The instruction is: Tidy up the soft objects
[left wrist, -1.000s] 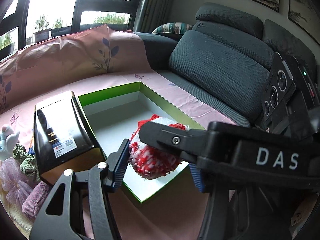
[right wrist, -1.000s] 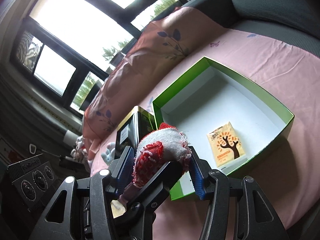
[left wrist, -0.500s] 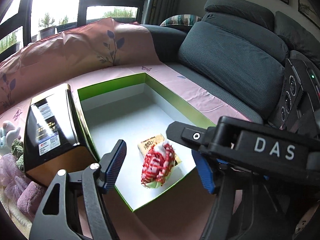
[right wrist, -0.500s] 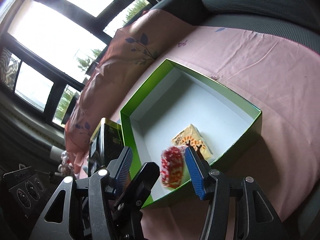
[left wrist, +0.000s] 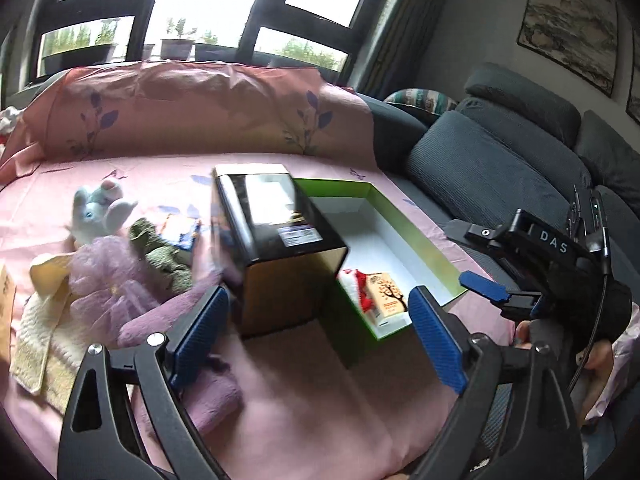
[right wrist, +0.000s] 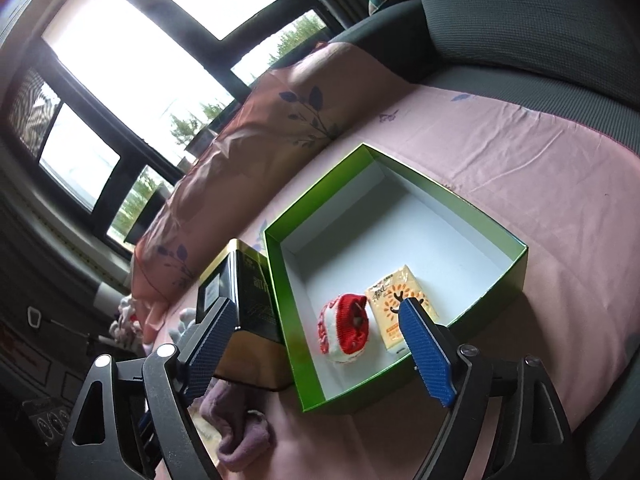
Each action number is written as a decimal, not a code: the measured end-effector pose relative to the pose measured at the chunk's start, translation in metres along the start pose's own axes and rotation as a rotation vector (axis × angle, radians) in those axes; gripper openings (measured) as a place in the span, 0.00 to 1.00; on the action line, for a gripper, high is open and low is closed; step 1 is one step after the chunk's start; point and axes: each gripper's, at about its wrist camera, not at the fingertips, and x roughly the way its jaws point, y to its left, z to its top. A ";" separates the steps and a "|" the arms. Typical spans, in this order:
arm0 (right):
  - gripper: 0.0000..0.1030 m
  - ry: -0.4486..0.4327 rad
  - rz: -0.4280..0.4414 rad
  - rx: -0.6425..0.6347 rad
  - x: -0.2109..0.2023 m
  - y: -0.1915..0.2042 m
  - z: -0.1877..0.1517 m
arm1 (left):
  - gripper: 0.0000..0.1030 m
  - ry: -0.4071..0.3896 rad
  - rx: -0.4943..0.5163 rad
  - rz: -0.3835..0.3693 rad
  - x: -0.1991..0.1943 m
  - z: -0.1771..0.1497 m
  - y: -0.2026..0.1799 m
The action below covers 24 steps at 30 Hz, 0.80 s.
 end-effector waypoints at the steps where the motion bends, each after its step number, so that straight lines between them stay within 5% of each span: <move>1: 0.82 0.003 -0.002 -0.007 0.000 0.003 -0.001 | 0.88 -0.008 -0.017 0.024 -0.009 -0.005 0.013; 5: 0.82 0.001 -0.022 -0.040 0.001 0.021 -0.004 | 0.88 -0.037 -0.087 0.177 -0.041 -0.018 0.063; 9: 0.82 0.023 0.005 -0.159 0.005 0.060 -0.016 | 0.89 -0.059 -0.221 0.220 -0.058 -0.021 0.109; 15: 0.82 0.158 0.093 -0.422 0.035 0.141 -0.062 | 0.89 -0.107 -0.330 0.356 -0.069 -0.039 0.159; 18: 0.82 0.262 0.118 -0.536 0.065 0.174 -0.096 | 0.89 -0.066 -0.324 0.358 -0.061 -0.052 0.179; 21: 0.82 0.341 0.069 -0.603 0.099 0.190 -0.123 | 0.88 -0.037 -0.375 0.403 -0.061 -0.058 0.194; 24: 0.82 0.387 -0.052 -0.634 0.129 0.195 -0.144 | 0.89 -0.102 -0.397 0.362 -0.076 -0.058 0.199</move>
